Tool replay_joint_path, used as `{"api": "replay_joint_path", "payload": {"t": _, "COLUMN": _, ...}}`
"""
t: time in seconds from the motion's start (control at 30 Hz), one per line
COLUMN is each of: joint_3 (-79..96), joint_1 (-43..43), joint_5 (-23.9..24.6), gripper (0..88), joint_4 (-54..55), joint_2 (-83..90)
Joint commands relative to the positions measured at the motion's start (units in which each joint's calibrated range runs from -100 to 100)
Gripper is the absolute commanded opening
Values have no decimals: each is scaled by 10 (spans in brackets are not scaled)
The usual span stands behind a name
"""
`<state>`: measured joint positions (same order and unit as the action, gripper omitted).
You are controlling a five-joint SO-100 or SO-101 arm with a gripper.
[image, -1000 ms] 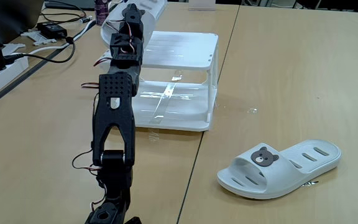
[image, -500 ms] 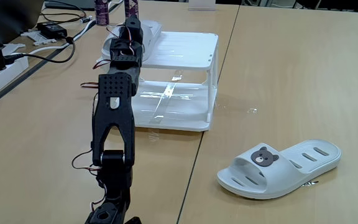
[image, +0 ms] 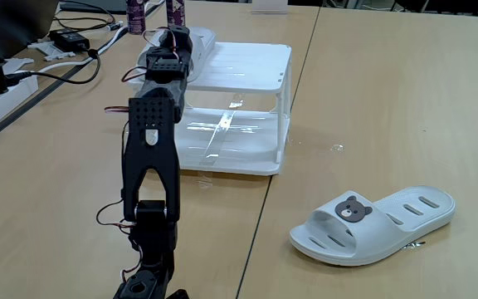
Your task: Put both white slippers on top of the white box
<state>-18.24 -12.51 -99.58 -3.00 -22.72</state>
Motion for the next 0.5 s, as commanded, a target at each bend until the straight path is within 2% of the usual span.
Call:
{"api": "replay_joint_path", "payload": {"t": 0.0, "joint_3": 55, "joint_1": -2, "joint_5": -4, "gripper": 242, "joint_4": -2, "joint_2": 149}}
{"api": "replay_joint_path", "payload": {"t": 0.33, "joint_3": 413, "joint_1": 2, "joint_5": -4, "gripper": 234, "joint_4": 0, "joint_2": 449}}
{"api": "replay_joint_path", "payload": {"t": 0.4, "joint_3": 451, "joint_1": -1, "joint_5": -4, "gripper": 173, "joint_4": 2, "joint_2": 519}}
{"api": "replay_joint_path", "payload": {"t": 0.47, "joint_3": 485, "joint_1": -2, "joint_5": -4, "gripper": 50, "joint_4": 6, "joint_2": 577}}
